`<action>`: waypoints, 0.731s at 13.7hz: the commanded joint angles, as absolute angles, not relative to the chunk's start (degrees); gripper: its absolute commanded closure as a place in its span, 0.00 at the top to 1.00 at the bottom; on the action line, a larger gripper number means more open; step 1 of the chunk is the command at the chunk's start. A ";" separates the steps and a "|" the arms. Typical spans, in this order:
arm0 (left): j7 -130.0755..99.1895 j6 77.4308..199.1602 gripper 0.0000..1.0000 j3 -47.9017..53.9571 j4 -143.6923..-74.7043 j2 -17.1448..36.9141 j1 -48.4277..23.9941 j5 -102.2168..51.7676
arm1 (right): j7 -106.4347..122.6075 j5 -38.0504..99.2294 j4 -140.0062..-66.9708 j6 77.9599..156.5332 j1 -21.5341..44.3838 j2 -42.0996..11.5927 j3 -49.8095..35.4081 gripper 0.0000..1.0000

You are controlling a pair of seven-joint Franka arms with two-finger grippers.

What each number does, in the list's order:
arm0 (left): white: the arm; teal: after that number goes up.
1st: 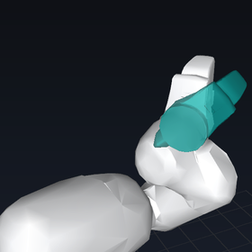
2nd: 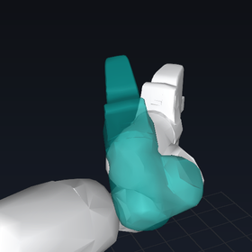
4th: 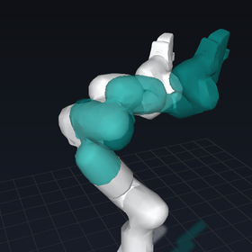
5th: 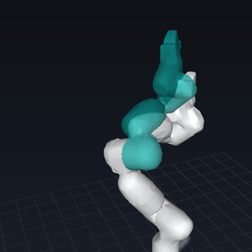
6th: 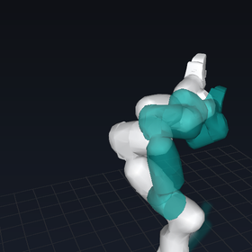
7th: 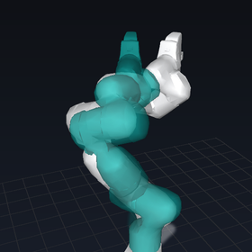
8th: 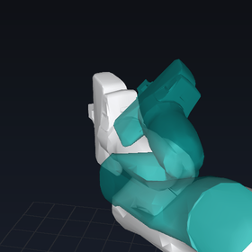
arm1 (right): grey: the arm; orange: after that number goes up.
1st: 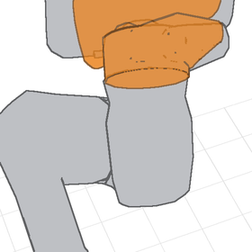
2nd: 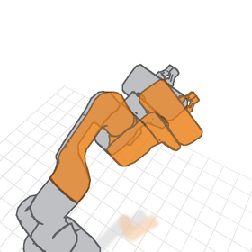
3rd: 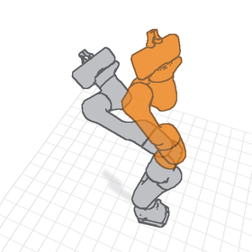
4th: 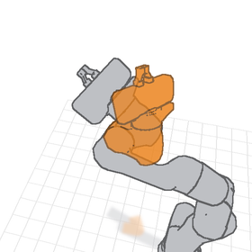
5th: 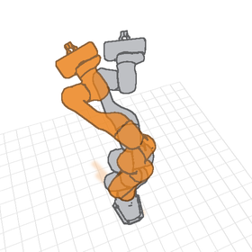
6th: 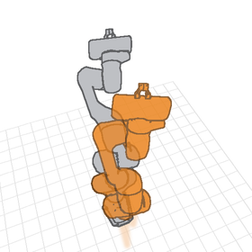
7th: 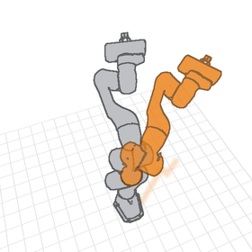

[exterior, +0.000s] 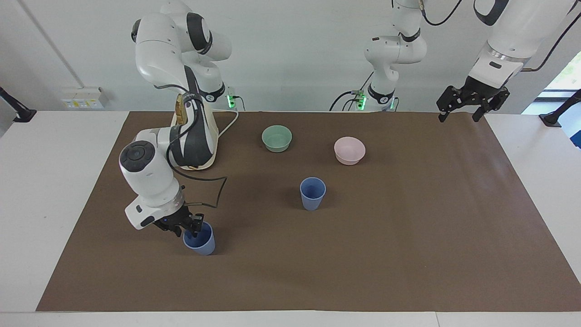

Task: Stack blue cups with both arms
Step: 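Reach the right gripper to the far blue cup and grasp it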

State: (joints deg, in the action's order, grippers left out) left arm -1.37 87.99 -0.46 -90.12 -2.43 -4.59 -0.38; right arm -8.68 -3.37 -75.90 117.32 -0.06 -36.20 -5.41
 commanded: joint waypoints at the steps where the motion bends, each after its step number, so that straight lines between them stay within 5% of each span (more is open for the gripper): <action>1: -0.88 87.01 1.00 -0.35 -89.65 -2.46 -3.96 -1.14 | -8.52 -4.13 -76.99 118.83 -0.09 -35.77 -5.54 0.03; 10: -0.88 87.01 1.00 -0.35 -89.74 -2.46 -3.96 -1.14 | -8.88 -3.08 -76.90 116.64 0.61 -29.28 -5.71 0.00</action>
State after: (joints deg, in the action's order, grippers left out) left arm -1.37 87.98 -0.46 -90.12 -2.43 -4.59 -0.38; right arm -8.69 -3.33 -75.49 118.01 0.17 -33.18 -5.50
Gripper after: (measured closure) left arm 0.000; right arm 0.952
